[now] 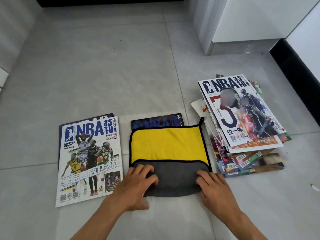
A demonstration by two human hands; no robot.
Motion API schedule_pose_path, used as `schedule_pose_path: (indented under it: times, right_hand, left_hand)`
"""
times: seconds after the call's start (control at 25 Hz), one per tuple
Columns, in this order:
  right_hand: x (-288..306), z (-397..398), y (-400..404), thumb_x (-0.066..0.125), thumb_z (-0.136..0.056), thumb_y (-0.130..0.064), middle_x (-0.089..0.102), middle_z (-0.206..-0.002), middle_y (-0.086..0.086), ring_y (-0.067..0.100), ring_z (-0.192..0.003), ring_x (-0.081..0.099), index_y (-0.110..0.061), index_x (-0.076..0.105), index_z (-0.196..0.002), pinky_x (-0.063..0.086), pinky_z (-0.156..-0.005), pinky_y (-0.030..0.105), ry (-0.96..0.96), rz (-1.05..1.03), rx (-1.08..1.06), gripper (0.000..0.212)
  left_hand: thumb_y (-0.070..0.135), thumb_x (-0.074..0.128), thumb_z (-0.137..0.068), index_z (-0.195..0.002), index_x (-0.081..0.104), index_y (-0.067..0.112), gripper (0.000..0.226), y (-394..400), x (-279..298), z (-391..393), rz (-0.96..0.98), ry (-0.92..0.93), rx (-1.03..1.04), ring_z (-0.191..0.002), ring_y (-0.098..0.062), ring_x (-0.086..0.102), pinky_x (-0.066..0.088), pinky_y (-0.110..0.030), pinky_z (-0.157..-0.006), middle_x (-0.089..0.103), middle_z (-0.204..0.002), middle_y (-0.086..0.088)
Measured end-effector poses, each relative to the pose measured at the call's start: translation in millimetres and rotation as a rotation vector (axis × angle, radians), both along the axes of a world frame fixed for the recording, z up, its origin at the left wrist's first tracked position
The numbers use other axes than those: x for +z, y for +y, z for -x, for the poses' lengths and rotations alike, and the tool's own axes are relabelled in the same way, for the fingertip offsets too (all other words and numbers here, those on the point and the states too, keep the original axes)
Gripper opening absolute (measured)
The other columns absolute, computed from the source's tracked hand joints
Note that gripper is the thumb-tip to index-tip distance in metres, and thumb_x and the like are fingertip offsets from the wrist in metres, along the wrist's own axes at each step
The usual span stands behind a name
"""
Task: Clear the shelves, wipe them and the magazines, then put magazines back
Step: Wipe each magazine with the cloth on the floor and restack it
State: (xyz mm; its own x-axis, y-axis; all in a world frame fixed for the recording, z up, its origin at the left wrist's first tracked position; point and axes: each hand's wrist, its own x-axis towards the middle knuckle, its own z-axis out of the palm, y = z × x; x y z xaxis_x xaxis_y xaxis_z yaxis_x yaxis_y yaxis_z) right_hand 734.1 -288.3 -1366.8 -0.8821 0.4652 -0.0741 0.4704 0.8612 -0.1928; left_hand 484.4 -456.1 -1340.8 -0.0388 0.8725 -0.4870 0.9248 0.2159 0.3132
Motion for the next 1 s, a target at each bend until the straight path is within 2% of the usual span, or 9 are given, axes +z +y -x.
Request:
schedule_pose_path:
  times: [0.16, 0.28, 0.36, 0.44, 0.56, 0.76, 0.88, 0.96, 1.0]
  right_hand:
    - [14, 6, 12, 0.057, -0.068, -0.011, 0.057, -0.06, -0.008, 0.015, -0.056, 0.05, -0.021, 0.055, -0.071, 0.044, -0.057, 0.029, 0.156, 0.078, -0.074, 0.011]
    - [36, 20, 24, 0.061, -0.071, -0.009, 0.053, -0.06, -0.013, 0.008, -0.056, 0.05, -0.024, 0.056, -0.078, 0.03, -0.052, 0.018, 0.222, 0.332, -0.234, 0.016]
    - [43, 44, 42, 0.065, -0.079, -0.005, 0.063, -0.069, -0.006, 0.014, -0.061, 0.06, -0.021, 0.059, -0.085, 0.042, -0.055, 0.025, 0.259, 0.381, -0.329, 0.018]
    - [48, 75, 62, 0.066, -0.084, -0.007, 0.069, -0.087, 0.003, 0.023, -0.08, 0.066, -0.017, 0.059, -0.098, 0.052, -0.073, 0.035, 0.321, 0.3, -0.403, 0.019]
    - [47, 103, 65, 0.067, -0.087, -0.015, 0.064, -0.115, 0.008, 0.029, -0.108, 0.058, -0.011, 0.056, -0.119, 0.05, -0.093, 0.046, 0.374, 0.165, -0.499, 0.034]
    - [19, 102, 34, 0.072, -0.085, -0.036, 0.056, -0.129, 0.016, 0.038, -0.116, 0.055, -0.008, 0.046, -0.134, 0.049, -0.095, 0.047, 0.049, 0.406, -0.873, 0.063]
    - [19, 105, 34, 0.076, -0.082, -0.027, 0.068, -0.105, 0.007, 0.033, -0.101, 0.065, -0.011, 0.059, -0.11, 0.055, -0.085, 0.043, 0.212, 0.646, -1.057, 0.037]
    - [34, 108, 31, 0.072, -0.081, -0.013, 0.071, -0.088, 0.0, 0.025, -0.09, 0.068, -0.016, 0.066, -0.093, 0.056, -0.074, 0.036, 0.279, 0.834, -1.0, 0.014]
    - [48, 110, 30, 0.071, -0.081, -0.007, 0.072, -0.084, -0.003, 0.02, -0.086, 0.069, -0.02, 0.067, -0.092, 0.055, -0.068, 0.031, 0.3, 0.919, -0.912, 0.017]
  left_hand:
    - [0.021, 0.062, -0.079, -0.093, 0.058, 0.03, 0.017, 4, 14, 14, 0.047, -0.159, 0.106, -0.095, -0.01, 0.047, 0.039, -0.024, -0.075, 0.05, -0.104, 0.013]
    - [0.011, 0.061, -0.079, -0.082, 0.059, 0.031, 0.02, 7, 31, 36, 0.167, -0.462, 0.462, -0.085, -0.01, 0.061, 0.053, -0.03, -0.074, 0.064, -0.092, 0.012]
    - [0.003, 0.058, -0.082, -0.085, 0.061, 0.028, 0.025, 18, 40, 51, 0.031, -0.562, 0.686, -0.085, -0.013, 0.065, 0.053, -0.035, -0.077, 0.07, -0.093, 0.009]
    - [0.005, 0.057, -0.086, -0.1, 0.06, 0.029, 0.028, 34, 45, 62, -0.151, -0.394, 0.798, -0.093, -0.018, 0.064, 0.053, -0.037, -0.081, 0.068, -0.105, 0.008]
    - [0.015, 0.055, -0.09, -0.133, 0.047, 0.029, 0.045, 49, 42, 60, -0.274, 0.139, 0.617, -0.121, -0.02, 0.048, 0.043, -0.044, -0.102, 0.048, -0.134, 0.004]
    - [0.027, 0.048, -0.099, -0.144, 0.04, 0.031, 0.047, 48, 9, 17, -0.089, 0.032, 0.374, -0.138, -0.018, 0.029, 0.035, -0.04, -0.112, 0.027, -0.154, 0.005]
    - [0.027, 0.05, -0.097, -0.144, 0.04, 0.032, 0.048, 41, 2, 14, -0.12, 0.095, 0.411, -0.137, -0.017, 0.029, 0.034, -0.038, -0.11, 0.027, -0.153, 0.007]
    - [0.031, 0.056, -0.094, -0.141, 0.043, 0.031, 0.049, 49, 12, 15, -0.071, 0.08, 0.419, -0.133, -0.018, 0.034, 0.036, -0.04, -0.108, 0.033, -0.149, 0.007]
    - [0.034, 0.061, -0.091, -0.14, 0.044, 0.031, 0.052, 55, 20, 18, -0.079, 0.057, 0.421, -0.131, -0.018, 0.037, 0.036, -0.04, -0.108, 0.038, -0.146, 0.008]
